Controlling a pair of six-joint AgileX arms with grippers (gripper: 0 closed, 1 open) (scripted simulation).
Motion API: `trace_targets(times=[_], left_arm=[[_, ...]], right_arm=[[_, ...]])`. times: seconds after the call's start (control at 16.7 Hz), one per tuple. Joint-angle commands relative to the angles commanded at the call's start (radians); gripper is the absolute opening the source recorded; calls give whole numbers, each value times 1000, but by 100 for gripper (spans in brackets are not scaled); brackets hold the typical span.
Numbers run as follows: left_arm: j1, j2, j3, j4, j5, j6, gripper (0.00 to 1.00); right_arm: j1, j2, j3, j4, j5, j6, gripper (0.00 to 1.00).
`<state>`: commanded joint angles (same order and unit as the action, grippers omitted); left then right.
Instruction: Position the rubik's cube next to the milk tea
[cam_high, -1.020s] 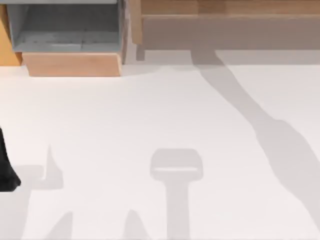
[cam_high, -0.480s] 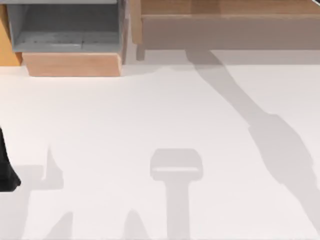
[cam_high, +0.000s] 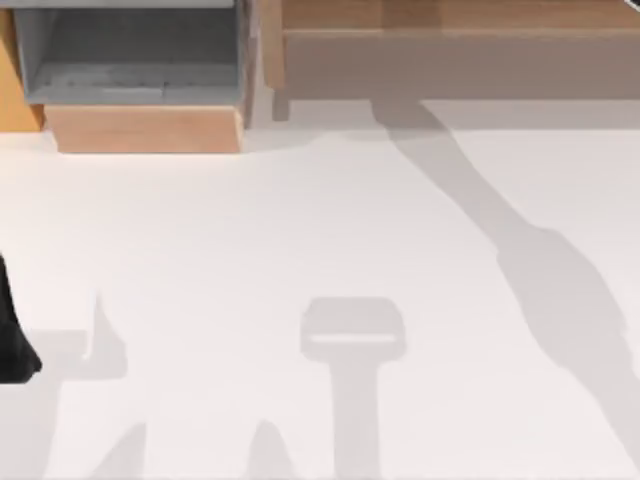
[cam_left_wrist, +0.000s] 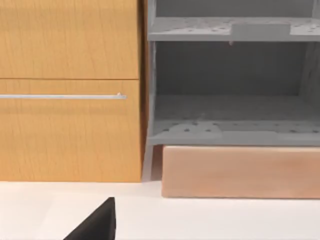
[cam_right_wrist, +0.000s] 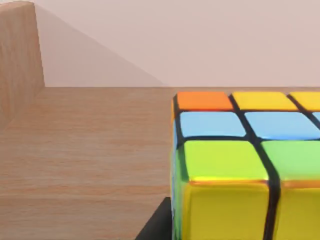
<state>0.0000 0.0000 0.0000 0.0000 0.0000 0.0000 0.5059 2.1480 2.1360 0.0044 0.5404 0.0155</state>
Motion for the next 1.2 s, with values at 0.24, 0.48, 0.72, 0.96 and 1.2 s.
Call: trace_targets(times=[0.24,0.48,0.72,0.96,1.2], left_arm=[[0,0,0,0,0,0,100],[0,0,0,0,0,0,100],[0,0,0,0,0,0,100],[0,0,0,0,0,0,100],[0,0,0,0,0,0,100]], right_arm=[[0,0,0,0,0,0,17],[0,0,0,0,0,0,0],[0,0,0,0,0,0,0],[0,-2,1,1,-2,3,0],[-10,-18,64,79,-62,6,0]])
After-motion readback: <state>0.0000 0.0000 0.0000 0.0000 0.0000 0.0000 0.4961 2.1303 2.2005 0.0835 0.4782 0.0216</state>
